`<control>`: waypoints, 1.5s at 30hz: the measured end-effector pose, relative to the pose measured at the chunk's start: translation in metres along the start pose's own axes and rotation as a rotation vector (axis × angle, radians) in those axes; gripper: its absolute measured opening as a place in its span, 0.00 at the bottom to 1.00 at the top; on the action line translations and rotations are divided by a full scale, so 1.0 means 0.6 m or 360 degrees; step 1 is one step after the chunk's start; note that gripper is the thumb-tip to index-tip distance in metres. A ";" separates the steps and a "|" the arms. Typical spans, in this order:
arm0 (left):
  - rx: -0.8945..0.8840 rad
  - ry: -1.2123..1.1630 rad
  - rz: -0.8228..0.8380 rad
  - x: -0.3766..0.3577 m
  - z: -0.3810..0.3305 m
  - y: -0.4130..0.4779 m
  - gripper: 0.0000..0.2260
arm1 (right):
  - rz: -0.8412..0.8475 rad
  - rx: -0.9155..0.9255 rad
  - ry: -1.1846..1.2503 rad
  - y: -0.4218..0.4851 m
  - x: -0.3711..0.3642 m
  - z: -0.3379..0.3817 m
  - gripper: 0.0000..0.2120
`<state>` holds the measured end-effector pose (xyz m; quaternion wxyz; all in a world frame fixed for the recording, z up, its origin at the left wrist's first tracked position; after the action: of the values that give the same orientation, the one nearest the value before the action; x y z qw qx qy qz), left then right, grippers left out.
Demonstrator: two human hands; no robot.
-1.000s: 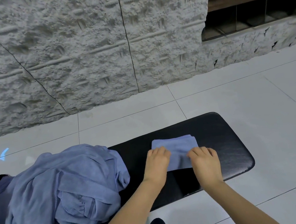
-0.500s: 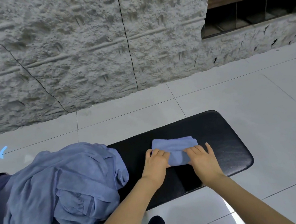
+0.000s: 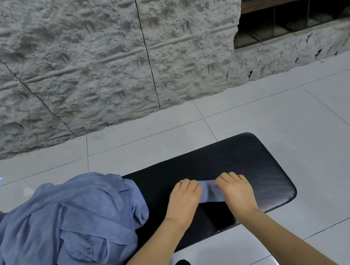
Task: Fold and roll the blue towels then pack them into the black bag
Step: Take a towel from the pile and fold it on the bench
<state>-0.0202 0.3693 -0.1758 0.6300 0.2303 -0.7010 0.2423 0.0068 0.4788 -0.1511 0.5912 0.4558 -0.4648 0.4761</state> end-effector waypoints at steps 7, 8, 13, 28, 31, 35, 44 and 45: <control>0.0013 0.0085 0.0099 -0.012 0.000 0.002 0.33 | 0.0074 0.0121 -0.0125 -0.032 -0.029 0.004 0.27; 0.0054 0.0083 0.0117 -0.003 0.001 0.008 0.32 | 0.0110 0.0102 -0.0158 -0.033 -0.034 0.009 0.29; 0.0303 -0.0378 0.0028 0.011 0.027 0.027 0.26 | 0.0201 0.0026 -0.0257 -0.018 -0.043 0.030 0.35; 0.0612 -0.0748 -0.0380 0.000 0.089 -0.058 0.27 | 0.0336 -0.0527 -0.0370 0.033 -0.035 -0.139 0.41; 0.0622 -0.0600 -0.0310 -0.011 0.090 -0.065 0.27 | 0.0381 -0.0653 -0.0391 0.051 -0.032 -0.178 0.46; 0.0644 -0.0481 -0.0230 -0.033 0.096 -0.072 0.28 | 0.0402 -0.0673 -0.0497 0.056 -0.040 -0.181 0.47; 0.0596 -0.0384 0.0032 -0.034 0.095 -0.100 0.23 | 0.0336 -0.0715 -0.0476 0.060 -0.034 -0.179 0.47; 0.0598 -0.0367 0.0046 -0.028 0.097 -0.104 0.23 | 0.0351 -0.0725 -0.0490 0.062 -0.032 -0.177 0.44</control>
<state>-0.0242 0.2843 -0.1947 0.4880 0.3597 -0.7142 0.3498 -0.0200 0.5853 -0.1824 0.5454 0.3250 -0.6907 0.3461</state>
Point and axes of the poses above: each hand's wrist, its own y-axis towards the middle knuckle, its own x-axis out of the back of the hand, z = x × y, the point moved 8 cm from there along y, towards the middle knuckle, and after that the axes turned 4 degrees about -x, right-handed, at the moved point
